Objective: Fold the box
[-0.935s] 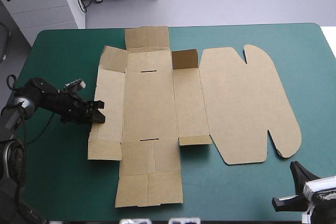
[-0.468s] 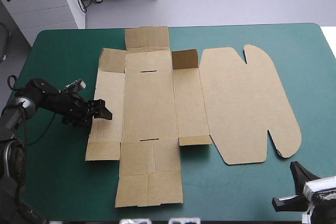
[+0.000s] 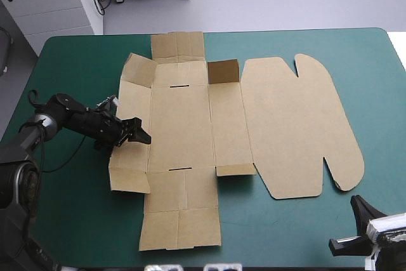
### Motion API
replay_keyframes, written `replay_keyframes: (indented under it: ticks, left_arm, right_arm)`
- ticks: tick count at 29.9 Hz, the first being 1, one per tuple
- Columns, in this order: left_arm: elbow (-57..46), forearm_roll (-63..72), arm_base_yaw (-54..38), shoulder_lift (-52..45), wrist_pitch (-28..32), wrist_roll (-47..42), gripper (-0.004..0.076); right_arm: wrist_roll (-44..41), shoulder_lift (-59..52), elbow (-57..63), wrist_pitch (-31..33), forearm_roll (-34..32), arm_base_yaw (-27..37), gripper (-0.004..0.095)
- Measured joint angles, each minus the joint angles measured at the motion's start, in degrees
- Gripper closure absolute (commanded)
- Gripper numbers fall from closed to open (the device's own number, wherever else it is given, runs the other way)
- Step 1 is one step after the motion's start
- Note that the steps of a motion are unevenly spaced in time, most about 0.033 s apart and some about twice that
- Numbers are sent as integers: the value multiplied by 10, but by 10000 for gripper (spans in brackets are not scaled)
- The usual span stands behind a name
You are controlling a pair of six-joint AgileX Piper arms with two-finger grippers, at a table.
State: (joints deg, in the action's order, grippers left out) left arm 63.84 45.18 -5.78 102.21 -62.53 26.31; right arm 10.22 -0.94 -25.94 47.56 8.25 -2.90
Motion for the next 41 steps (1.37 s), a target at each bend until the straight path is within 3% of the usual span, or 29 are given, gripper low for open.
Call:
replay_keyframes:
  ticks: [4, 27, 41]
  left_arm:
    - [-2, -12, 0, 6, 8, 0, 734]
    - [15, -14, 3, 8, -13, 15, 729]
    - [161, -57, 5, 10, -67, 44, 731]
  right_arm:
    - [0, 0, 0, 0, 0, 0, 927]
    - [0, 0, 0, 0, 0, 0, 927]
    - [0, 0, 0, 0, 0, 0, 927]
